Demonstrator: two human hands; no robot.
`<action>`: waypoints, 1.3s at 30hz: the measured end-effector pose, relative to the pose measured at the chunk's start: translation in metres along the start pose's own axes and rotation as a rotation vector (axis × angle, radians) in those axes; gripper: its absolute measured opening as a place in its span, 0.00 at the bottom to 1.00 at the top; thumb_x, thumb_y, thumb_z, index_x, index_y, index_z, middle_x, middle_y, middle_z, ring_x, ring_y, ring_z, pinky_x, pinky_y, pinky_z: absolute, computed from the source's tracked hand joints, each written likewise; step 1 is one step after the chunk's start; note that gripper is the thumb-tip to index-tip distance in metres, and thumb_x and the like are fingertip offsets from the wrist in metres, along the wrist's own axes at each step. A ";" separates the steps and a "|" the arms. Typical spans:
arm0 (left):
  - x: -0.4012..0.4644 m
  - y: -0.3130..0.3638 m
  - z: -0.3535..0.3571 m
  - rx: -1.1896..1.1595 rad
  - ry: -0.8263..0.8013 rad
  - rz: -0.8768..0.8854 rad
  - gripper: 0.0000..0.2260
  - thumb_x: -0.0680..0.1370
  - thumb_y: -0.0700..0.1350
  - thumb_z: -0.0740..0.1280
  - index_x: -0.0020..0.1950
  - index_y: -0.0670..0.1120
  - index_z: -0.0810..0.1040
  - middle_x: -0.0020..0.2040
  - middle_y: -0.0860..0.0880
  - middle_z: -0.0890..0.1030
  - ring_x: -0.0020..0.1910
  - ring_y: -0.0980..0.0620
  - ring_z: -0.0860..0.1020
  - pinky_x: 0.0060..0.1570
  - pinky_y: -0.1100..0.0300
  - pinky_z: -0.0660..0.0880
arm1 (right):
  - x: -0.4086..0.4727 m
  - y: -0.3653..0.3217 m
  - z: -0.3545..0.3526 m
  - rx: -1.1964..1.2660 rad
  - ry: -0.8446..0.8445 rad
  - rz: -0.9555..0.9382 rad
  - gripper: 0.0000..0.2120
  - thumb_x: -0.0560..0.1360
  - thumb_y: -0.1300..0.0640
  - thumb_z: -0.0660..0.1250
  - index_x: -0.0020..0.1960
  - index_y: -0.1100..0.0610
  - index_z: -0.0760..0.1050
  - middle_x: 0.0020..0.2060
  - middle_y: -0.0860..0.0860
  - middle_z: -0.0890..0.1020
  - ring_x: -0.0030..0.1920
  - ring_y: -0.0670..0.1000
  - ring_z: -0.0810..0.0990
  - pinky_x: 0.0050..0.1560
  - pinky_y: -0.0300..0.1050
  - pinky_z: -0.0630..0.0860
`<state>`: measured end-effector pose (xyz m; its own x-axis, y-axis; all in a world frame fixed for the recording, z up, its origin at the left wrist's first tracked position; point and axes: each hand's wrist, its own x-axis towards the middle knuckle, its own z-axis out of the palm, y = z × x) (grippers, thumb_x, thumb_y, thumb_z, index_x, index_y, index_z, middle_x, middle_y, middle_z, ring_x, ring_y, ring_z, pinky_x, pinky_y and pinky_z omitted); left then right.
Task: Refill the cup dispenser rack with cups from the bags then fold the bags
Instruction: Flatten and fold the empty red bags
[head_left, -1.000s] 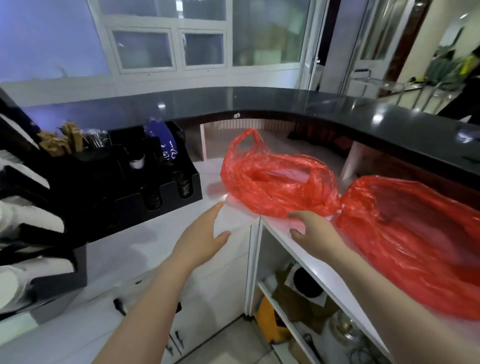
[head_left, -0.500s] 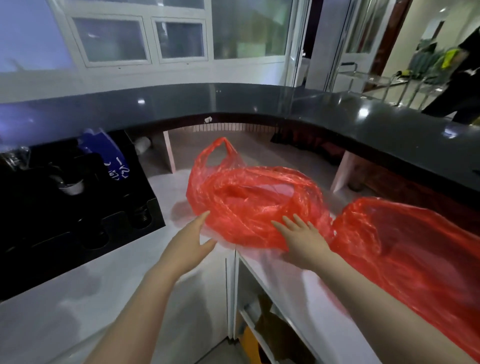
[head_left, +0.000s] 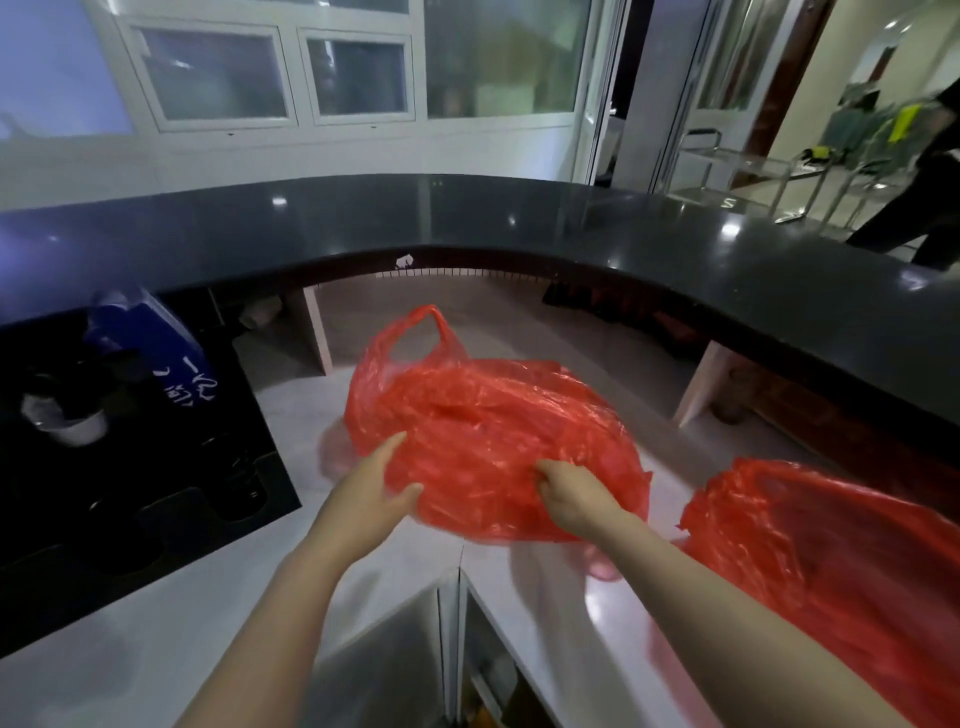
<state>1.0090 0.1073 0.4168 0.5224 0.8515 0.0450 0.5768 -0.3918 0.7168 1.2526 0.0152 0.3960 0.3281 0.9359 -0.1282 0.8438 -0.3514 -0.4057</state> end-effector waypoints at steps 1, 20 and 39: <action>0.004 -0.001 0.000 -0.007 0.006 0.010 0.30 0.77 0.49 0.68 0.76 0.55 0.59 0.74 0.55 0.65 0.71 0.55 0.65 0.64 0.61 0.63 | 0.004 -0.004 -0.004 0.132 0.033 -0.010 0.13 0.80 0.60 0.55 0.55 0.59 0.77 0.54 0.57 0.82 0.55 0.60 0.78 0.57 0.51 0.73; 0.025 0.011 0.018 -0.681 -0.184 -0.269 0.17 0.78 0.56 0.61 0.65 0.54 0.71 0.54 0.55 0.81 0.55 0.55 0.79 0.47 0.59 0.74 | 0.004 -0.033 -0.065 1.795 0.122 0.437 0.20 0.81 0.46 0.57 0.59 0.59 0.78 0.55 0.60 0.82 0.58 0.62 0.80 0.55 0.61 0.77; 0.035 -0.008 0.053 -0.807 0.040 -0.291 0.16 0.72 0.32 0.70 0.56 0.47 0.78 0.48 0.46 0.84 0.48 0.48 0.83 0.52 0.50 0.79 | -0.011 -0.019 -0.031 1.007 0.000 0.382 0.17 0.70 0.59 0.75 0.57 0.62 0.78 0.44 0.60 0.85 0.41 0.58 0.83 0.49 0.57 0.79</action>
<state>1.0566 0.1220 0.3761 0.3917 0.8973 -0.2036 0.0528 0.1990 0.9786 1.2458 0.0105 0.4330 0.4959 0.7687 -0.4040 -0.0522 -0.4380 -0.8975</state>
